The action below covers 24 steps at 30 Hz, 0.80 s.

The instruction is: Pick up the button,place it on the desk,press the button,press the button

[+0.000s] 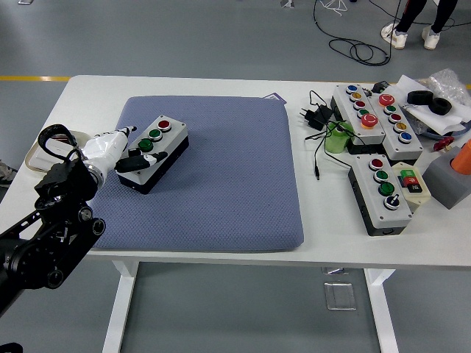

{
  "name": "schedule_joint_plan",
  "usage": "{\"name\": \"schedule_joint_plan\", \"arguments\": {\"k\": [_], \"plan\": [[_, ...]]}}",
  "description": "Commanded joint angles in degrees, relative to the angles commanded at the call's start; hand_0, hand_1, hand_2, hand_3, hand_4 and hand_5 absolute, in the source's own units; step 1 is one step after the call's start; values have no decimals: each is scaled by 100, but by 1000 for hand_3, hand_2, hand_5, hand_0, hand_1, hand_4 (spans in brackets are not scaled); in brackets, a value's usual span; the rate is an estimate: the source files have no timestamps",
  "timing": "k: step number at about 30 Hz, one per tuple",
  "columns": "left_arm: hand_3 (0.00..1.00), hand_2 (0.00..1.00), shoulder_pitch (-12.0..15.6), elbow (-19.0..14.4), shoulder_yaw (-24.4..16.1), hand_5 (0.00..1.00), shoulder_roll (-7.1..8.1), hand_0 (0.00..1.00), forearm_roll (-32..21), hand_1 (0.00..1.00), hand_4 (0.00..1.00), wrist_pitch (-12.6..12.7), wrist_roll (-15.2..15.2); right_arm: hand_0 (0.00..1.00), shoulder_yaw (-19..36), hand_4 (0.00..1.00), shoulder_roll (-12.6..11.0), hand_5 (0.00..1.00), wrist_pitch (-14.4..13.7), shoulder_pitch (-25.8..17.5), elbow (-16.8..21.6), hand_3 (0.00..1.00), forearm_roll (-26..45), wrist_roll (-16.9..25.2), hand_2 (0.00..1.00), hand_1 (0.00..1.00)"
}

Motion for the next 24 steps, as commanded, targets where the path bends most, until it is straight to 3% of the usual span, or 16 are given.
{"name": "schedule_joint_plan", "arguments": {"k": [10, 17, 24], "plan": [[998, 998, -104, 263, 32, 956, -218, 899, 208, 998, 998, 35, 146, 657, -23, 365, -4, 235, 6, 3, 0, 579, 11, -1, 661, 636], [998, 998, -202, 462, 123, 946, -340, 867, 179, 998, 998, -105, 207, 657, -6, 364, -11, 234, 10, -7, 0, 578, -26, -8, 661, 636], [998, 998, -297, 686, 108, 941, -417, 849, 498, 986, 998, -173, 317, 658, -9, 363, -21, 231, 6, -24, 0, 577, -30, -7, 661, 636]]}}
